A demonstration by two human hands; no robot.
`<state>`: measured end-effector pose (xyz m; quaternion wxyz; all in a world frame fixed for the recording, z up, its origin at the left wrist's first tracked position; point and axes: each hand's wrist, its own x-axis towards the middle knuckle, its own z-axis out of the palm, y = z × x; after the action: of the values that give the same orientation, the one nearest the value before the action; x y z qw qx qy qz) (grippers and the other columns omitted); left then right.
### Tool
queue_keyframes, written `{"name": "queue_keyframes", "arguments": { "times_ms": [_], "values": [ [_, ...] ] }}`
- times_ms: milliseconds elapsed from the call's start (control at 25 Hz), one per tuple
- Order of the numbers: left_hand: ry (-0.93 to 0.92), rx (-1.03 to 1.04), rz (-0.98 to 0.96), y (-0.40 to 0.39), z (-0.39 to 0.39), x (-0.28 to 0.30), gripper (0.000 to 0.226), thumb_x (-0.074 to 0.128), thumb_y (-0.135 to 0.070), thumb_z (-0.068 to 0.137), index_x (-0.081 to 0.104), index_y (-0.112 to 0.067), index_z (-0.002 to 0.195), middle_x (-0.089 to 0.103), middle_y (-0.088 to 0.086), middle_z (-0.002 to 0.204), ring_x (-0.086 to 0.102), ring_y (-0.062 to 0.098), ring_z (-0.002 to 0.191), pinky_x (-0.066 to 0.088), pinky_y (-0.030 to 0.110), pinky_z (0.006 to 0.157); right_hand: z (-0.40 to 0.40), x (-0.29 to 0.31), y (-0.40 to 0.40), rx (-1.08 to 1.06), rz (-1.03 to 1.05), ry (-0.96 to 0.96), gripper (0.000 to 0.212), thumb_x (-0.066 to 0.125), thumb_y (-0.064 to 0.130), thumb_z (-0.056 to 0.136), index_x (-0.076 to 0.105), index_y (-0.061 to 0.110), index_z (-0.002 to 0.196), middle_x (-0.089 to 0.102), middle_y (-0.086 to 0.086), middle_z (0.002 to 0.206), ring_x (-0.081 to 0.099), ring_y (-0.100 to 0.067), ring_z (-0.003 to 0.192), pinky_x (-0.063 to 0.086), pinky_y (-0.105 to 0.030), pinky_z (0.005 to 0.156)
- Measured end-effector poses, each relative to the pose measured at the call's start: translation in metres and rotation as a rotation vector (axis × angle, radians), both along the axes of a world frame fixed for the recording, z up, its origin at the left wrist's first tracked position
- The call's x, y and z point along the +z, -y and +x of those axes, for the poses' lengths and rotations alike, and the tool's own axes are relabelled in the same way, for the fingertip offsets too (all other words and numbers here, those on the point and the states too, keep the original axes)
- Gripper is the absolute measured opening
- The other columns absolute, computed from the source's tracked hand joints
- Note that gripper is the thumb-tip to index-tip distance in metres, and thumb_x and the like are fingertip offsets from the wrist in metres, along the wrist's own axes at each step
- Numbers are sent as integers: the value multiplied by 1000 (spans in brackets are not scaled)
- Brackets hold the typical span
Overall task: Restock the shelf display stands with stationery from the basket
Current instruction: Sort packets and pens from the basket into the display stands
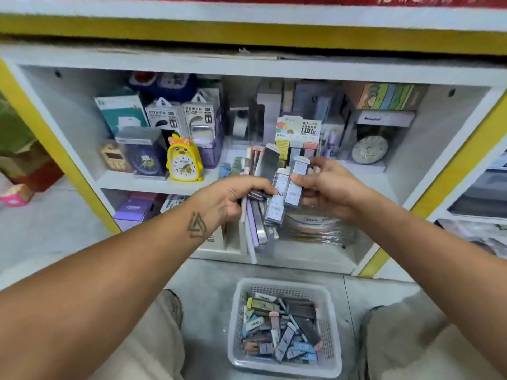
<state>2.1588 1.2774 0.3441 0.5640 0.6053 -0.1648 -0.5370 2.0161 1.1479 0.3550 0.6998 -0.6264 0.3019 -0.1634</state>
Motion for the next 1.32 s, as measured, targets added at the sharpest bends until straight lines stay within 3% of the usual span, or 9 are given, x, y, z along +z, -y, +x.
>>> {"name": "queue_keyframes", "arguments": {
  "times_ms": [160,280,440,600,880,1000,1120,1200,1320],
  "values": [
    [0,110,18,1,23,31,10,61,5,84,63,2,75,68,15,61,68,25,50,59,39,50,21,32,20,-96,-74,32,11,63,11,97,62,14,107,75,-6,84,72,-24,69,60,-46,75],
    [-29,157,2,12,35,39,5,62,5,83,64,2,80,69,17,72,70,29,62,62,45,67,29,44,49,-210,-324,-15,14,70,17,91,67,10,102,71,-3,80,65,-14,65,54,-30,63],
    [-37,209,-13,34,41,38,19,64,7,81,65,1,99,64,22,105,62,34,102,49,50,102,37,42,81,-267,-769,-104,8,71,15,91,68,12,96,69,-8,84,65,-23,70,51,-32,63],
    [-23,170,-6,55,40,31,10,62,9,82,64,2,90,63,20,96,61,35,98,46,50,104,43,18,93,-179,-1057,-168,22,69,13,92,58,25,107,66,-8,90,71,-28,75,60,-47,73],
    [-2,169,23,66,47,27,33,65,9,80,62,-2,111,60,24,119,59,35,110,45,51,105,56,-2,106,-132,-1240,-210,18,62,14,96,54,23,109,68,-5,82,67,-24,73,58,-42,69],
    [-1,151,68,65,50,26,13,67,7,79,66,0,90,66,20,96,64,32,90,52,49,97,60,-8,106,-66,-1205,-206,13,58,9,98,60,16,108,70,-8,82,70,-25,74,58,-42,68],
    [-12,145,67,65,50,24,9,68,8,78,66,0,80,67,17,82,65,28,73,56,45,86,63,-10,110,-52,-1475,-249,19,57,6,97,73,5,108,70,-14,101,66,-31,92,53,-39,81],
    [-11,132,56,66,48,25,9,67,8,78,66,0,80,67,16,78,66,27,69,60,43,77,66,-6,106,-87,-1400,-246,20,60,13,97,74,7,109,70,-10,105,64,-26,92,51,-33,83],
    [-27,98,33,68,46,27,13,65,9,80,68,0,89,68,16,80,67,29,70,61,44,73,68,5,88,-61,-694,-68,11,70,31,93,76,22,92,74,0,80,63,-12,62,51,-25,57]
  ]
}}
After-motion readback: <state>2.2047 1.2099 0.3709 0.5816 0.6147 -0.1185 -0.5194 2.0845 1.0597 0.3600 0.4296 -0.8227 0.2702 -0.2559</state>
